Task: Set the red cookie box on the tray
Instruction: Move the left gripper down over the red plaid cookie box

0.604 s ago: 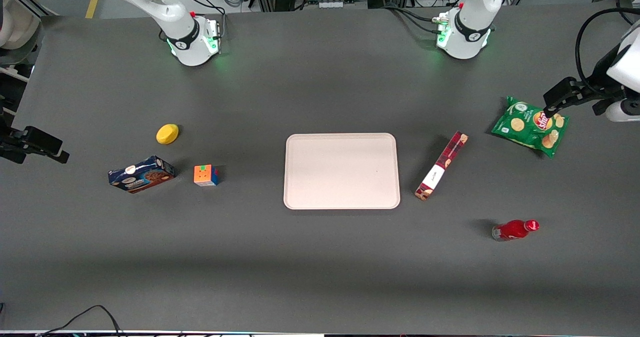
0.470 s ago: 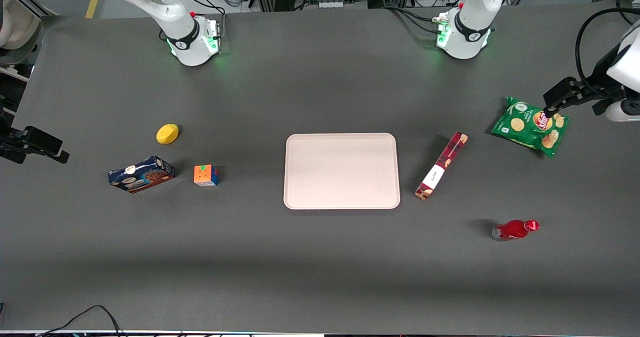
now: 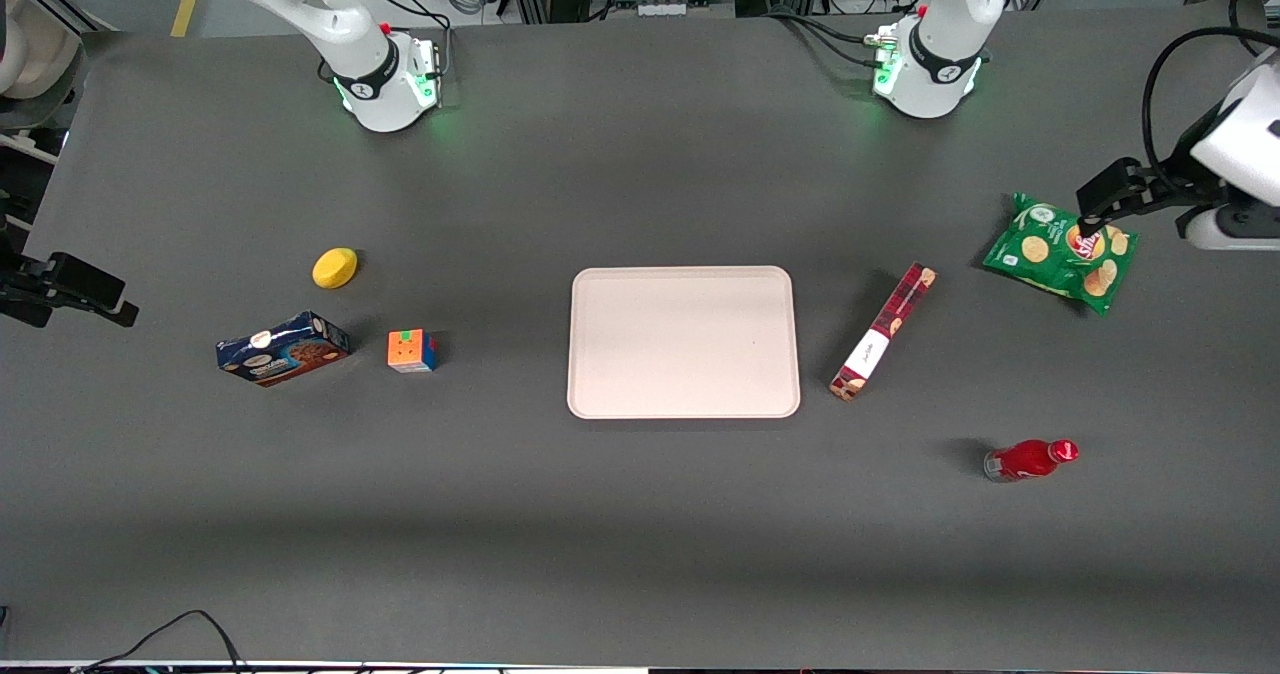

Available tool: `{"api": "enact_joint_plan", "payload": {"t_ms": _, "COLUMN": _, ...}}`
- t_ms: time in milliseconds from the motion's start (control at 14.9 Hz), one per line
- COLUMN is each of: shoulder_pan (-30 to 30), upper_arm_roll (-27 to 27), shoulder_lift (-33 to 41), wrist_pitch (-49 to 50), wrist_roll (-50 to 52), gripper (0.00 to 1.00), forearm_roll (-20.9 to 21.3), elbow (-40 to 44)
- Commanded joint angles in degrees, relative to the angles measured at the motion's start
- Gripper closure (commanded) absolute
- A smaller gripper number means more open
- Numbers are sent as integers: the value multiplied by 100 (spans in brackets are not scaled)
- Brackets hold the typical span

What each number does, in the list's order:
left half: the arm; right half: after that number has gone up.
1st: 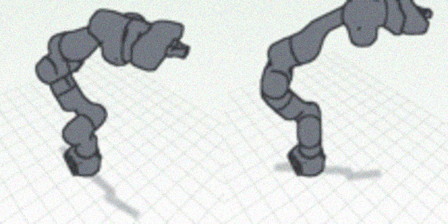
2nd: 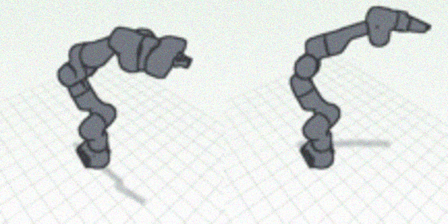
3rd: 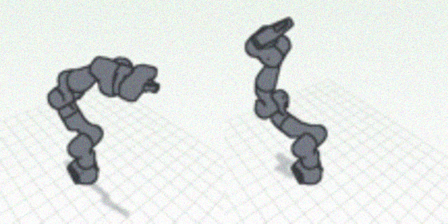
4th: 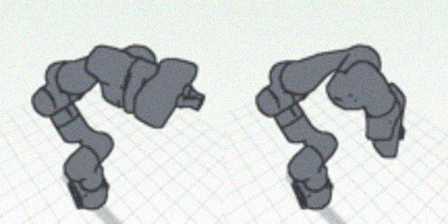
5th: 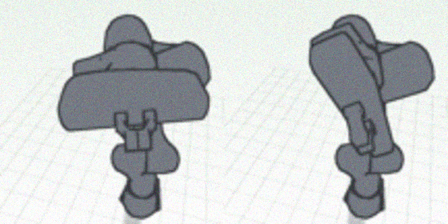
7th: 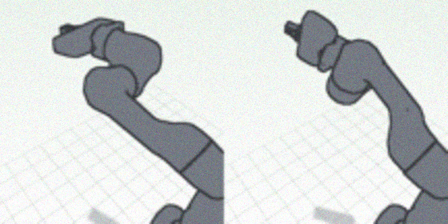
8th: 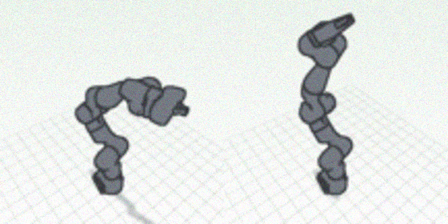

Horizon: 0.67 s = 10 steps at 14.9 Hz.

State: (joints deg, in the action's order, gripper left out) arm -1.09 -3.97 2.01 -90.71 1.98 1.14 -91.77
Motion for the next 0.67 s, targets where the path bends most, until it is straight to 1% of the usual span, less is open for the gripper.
{"api": "enact_joint_plan", "payload": {"t_ms": 0, "shoulder_pan": -92, "upper_arm_roll": -16, "shoulder_lift": -350, "wrist_pitch": 124, "wrist_roll": -1500, "gripper": 0, "forearm_roll": 44, "elbow": -121}}
{"api": "enact_joint_plan", "payload": {"t_ms": 67, "shoulder_pan": -162, "upper_arm_roll": -16, "shoulder_lift": -438, "wrist_pitch": -7, "wrist_roll": -2099, "gripper": 0, "forearm_roll": 70, "elbow": -235}}
{"api": "enact_joint_plan", "payload": {"t_ms": 134, "shoulder_pan": -198, "upper_arm_roll": -16, "shoulder_lift": -569, "wrist_pitch": -165, "wrist_roll": -2236, "gripper": 0, "forearm_roll": 105, "elbow": -297}}
{"api": "enact_joint_plan", "payload": {"t_ms": 336, "shoulder_pan": -216, "upper_arm_roll": -16, "shoulder_lift": -650, "wrist_pitch": -1042, "wrist_roll": -2229, "gripper": 0, "forearm_roll": 105, "elbow": -954}}
{"api": "enact_joint_plan", "payload": {"t_ms": 470, "shoulder_pan": -295, "upper_arm_roll": -24, "shoulder_lift": -641, "wrist_pitch": -1421, "wrist_roll": -2080, "gripper": 0, "forearm_roll": 105, "elbow": -1394}}
{"api": "enact_joint_plan", "payload": {"t_ms": 604, "shoulder_pan": -330, "upper_arm_roll": -155, "shoulder_lift": -606, "wrist_pitch": -1851, "wrist_roll": -2009, "gripper": 0, "forearm_roll": 105, "elbow": -1947}}
